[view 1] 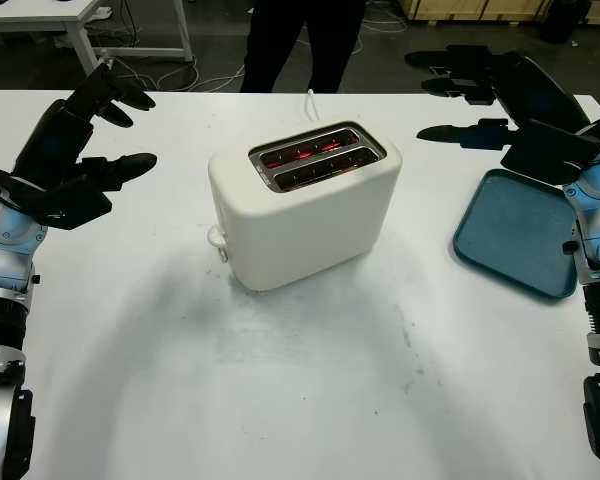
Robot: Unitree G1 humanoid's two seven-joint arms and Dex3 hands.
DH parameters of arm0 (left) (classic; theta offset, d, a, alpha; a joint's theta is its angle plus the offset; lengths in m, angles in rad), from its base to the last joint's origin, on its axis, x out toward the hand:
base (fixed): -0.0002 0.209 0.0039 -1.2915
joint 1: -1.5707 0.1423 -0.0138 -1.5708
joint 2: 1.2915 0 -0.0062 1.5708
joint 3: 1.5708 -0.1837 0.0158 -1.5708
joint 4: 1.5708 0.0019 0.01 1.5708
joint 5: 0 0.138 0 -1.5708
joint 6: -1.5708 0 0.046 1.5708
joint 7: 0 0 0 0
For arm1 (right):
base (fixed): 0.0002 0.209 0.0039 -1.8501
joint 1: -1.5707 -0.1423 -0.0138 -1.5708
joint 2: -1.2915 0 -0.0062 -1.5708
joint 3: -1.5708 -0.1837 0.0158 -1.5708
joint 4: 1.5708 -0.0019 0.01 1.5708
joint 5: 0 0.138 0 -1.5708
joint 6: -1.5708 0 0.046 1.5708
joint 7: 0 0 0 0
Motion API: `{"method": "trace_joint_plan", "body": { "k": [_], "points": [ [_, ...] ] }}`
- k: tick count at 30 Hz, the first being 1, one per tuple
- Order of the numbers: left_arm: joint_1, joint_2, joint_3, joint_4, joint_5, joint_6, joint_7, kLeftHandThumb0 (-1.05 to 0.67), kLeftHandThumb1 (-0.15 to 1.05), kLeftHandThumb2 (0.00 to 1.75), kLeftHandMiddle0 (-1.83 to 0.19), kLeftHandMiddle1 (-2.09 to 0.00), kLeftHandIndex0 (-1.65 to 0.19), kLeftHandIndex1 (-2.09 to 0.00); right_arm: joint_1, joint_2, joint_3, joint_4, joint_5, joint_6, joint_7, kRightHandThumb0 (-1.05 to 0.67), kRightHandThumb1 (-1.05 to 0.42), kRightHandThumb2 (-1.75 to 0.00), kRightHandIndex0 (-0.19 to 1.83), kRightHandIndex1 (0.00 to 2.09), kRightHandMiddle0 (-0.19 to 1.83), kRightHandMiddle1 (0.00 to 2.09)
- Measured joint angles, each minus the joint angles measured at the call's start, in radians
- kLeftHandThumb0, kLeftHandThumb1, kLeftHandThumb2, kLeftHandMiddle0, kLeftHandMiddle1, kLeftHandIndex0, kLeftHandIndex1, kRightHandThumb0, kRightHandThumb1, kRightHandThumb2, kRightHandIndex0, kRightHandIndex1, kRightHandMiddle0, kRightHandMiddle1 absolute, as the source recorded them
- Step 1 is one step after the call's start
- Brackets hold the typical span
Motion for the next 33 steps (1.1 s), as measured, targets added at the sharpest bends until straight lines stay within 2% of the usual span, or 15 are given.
{"method": "trace_joint_plan", "body": {
  "k": [27, 33],
  "points": [
    [0.0, 0.0, 0.0, 0.003, 0.0, -0.001, 0.0, -1.05, 0.92, 0.47, 0.0, -1.55, 0.0, -1.35, 0.0, 0.0, 0.001, -0.001, -0.017, 0.0, 0.0, -0.28, -0.83, 0.0, 0.64, 0.04, 0.52, 0.0],
    [0.0, 0.0, 0.0, 0.004, -0.001, -0.001, -0.001, -1.05, 0.92, 0.45, 0.0, -1.54, 0.0, -1.35, 0.0, 0.0, 0.001, -0.002, -0.018, 0.0, 0.0, -0.26, -0.83, 0.0, 0.58, 0.01, 0.51, 0.0]
  ]
}}
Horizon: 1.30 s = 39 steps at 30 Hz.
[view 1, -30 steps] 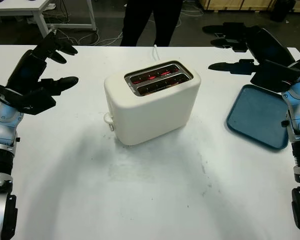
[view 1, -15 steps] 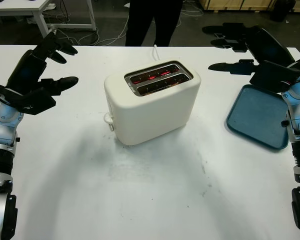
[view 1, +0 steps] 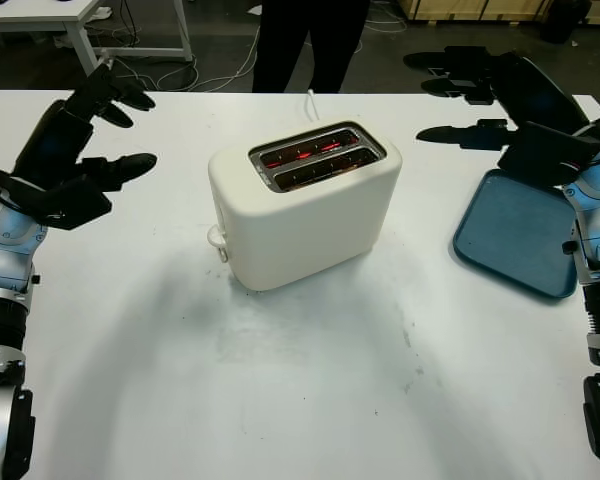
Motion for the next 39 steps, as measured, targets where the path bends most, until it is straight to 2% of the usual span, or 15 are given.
{"method": "trace_joint_plan", "body": {
  "k": [35, 39],
  "points": [
    [0.0, -0.001, 0.0, -0.003, -0.004, -0.002, -0.001, -1.05, 0.92, 0.46, 0.0, -1.54, 0.0, -1.35, 0.0, 0.0, 0.0, 0.0, -0.006, 0.0, 0.0, -0.29, -0.83, 0.0, 0.56, 0.0, 0.51, 0.0],
    [0.0, -0.001, 0.0, -0.003, -0.004, -0.002, -0.001, -1.05, 0.92, 0.46, 0.0, -1.53, 0.0, -1.35, 0.0, 0.0, 0.0, 0.0, -0.006, 0.0, 0.0, -0.29, -0.83, 0.0, 0.61, 0.03, 0.52, 0.0]
  ]
}}
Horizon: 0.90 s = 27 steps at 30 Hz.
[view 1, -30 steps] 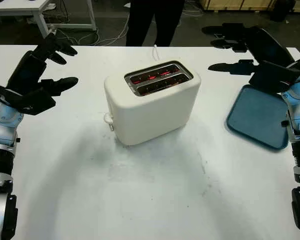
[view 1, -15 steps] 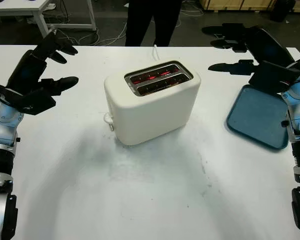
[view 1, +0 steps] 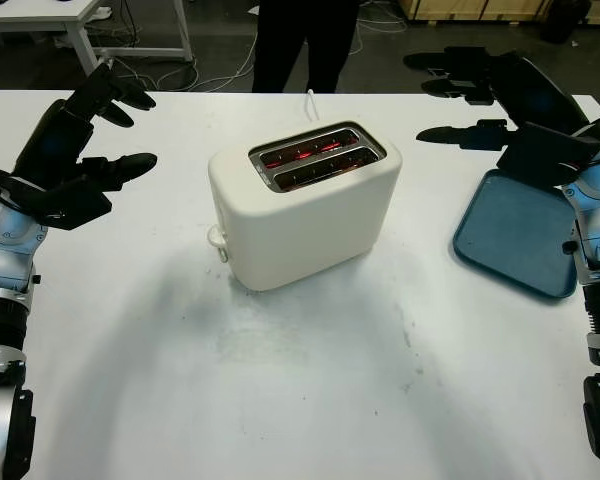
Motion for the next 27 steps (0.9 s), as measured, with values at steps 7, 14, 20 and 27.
{"method": "trace_joint_plan", "body": {
  "k": [7, 14, 20, 27],
  "points": [
    [0.0, 0.0, 0.0, 0.0, 0.0, 0.0, 0.0, -1.05, 0.92, 0.46, 0.0, -1.53, 0.0, -1.34, 0.0, 0.0, 0.0, 0.0, 0.002, 0.0, 0.0, -0.31, -0.83, 0.0, 0.56, 0.0, 0.52, 0.0],
    [0.0, 0.0, 0.0, 0.001, 0.0, 0.0, 0.0, -1.05, 0.92, 0.46, 0.0, -1.53, 0.0, -1.34, 0.0, 0.0, 0.0, 0.0, 0.001, 0.0, 0.0, -0.3, -0.83, 0.0, 0.56, 0.01, 0.52, 0.0],
    [0.0, 0.0, 0.0, 0.003, 0.0, -0.001, 0.0, -1.05, 0.92, 0.45, 0.0, -1.53, 0.0, -1.34, 0.0, 0.0, 0.0, 0.0, 0.001, 0.0, 0.0, -0.29, -0.83, 0.0, 0.57, 0.01, 0.52, 0.0],
    [0.0, 0.0, 0.0, 0.003, -0.001, -0.001, -0.001, -1.05, 0.92, 0.45, 0.0, -1.53, 0.0, -1.34, 0.0, 0.0, 0.0, 0.0, 0.001, 0.0, 0.0, -0.29, -0.83, 0.0, 0.57, 0.01, 0.52, 0.0]
  ]
}}
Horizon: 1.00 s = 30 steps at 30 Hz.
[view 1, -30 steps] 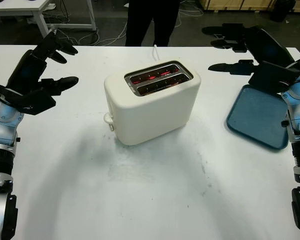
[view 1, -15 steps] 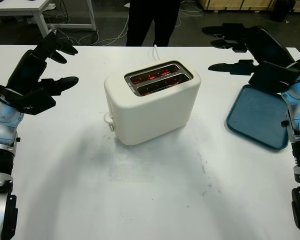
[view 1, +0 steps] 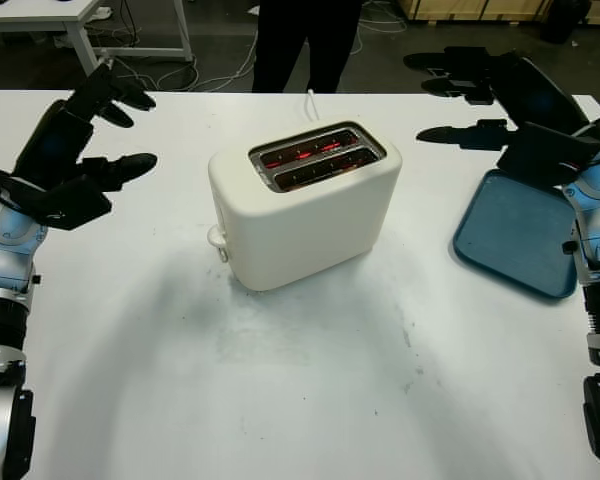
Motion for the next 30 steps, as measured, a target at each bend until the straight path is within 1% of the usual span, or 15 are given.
{"method": "trace_joint_plan", "body": {
  "k": [9, 20, 30],
  "points": [
    [0.0, 0.0, 0.0, 0.0, 0.0, 0.0, -0.002, -1.05, 0.92, 0.46, 0.0, -1.53, 0.0, -1.34, 0.0, 0.0, 0.0, 0.0, -0.001, 0.0, 0.0, -0.3, -0.83, 0.0, 0.57, 0.01, 0.52, 0.0],
    [0.0, 0.0, 0.0, 0.0, 0.0, 0.001, -0.004, -1.05, 0.92, 0.46, 0.0, -1.54, 0.0, -1.36, 0.0, 0.0, 0.0, 0.0, -0.001, 0.0, 0.0, -0.26, -0.82, 0.0, 0.57, 0.01, 0.52, 0.0],
    [0.0, 0.0, 0.0, -0.002, 0.0, 0.003, -0.01, -1.05, 0.92, 0.45, 0.0, -1.55, 0.0, -1.36, 0.0, 0.0, 0.0, 0.0, -0.001, 0.0, 0.0, -0.29, -0.83, 0.0, 0.55, 0.0, 0.52, 0.0]
  ]
}}
